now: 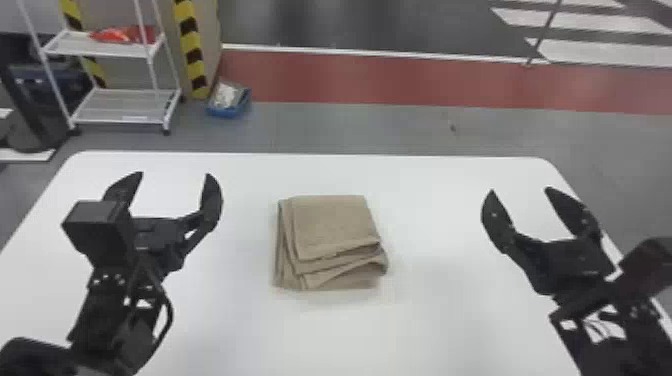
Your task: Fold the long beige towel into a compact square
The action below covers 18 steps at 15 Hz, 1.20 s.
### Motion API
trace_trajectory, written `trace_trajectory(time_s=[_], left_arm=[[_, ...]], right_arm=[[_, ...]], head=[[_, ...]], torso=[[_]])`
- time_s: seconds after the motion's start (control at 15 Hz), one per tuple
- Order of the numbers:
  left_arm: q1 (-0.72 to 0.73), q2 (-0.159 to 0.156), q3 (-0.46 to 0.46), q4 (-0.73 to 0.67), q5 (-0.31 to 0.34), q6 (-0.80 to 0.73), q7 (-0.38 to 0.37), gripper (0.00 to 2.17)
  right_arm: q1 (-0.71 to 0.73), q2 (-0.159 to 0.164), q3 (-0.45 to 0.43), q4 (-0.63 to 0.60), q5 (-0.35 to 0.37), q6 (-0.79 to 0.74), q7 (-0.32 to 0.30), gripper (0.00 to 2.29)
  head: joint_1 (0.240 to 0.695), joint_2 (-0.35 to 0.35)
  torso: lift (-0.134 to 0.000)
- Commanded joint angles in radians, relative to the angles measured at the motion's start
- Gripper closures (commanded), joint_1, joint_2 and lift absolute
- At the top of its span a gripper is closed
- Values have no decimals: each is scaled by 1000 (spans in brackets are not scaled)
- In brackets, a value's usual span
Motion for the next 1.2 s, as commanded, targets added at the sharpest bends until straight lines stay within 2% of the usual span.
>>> trace_trajectory(time_s=[0.0, 0.27, 0.6, 1.13], left_arm=[[3, -1, -1, -19, 3, 40, 2, 33], [10, -1, -5, -31, -5, 28, 34, 33], [37, 5, 10, -57, -13, 10, 45, 33], [48, 19, 16, -65, -7, 7, 43, 33]], right_arm=[[38, 2, 34, -6, -13, -38, -54, 39], [40, 2, 22, -38, -49, 76, -73, 39], [30, 2, 54, -49, -47, 122, -99, 70], [46, 2, 62, -90, -39, 122, -83, 83]], head=[[695, -112], [695, -114], [695, -99], [695, -72]], torso=[[-124], [-124], [-124], [-124]])
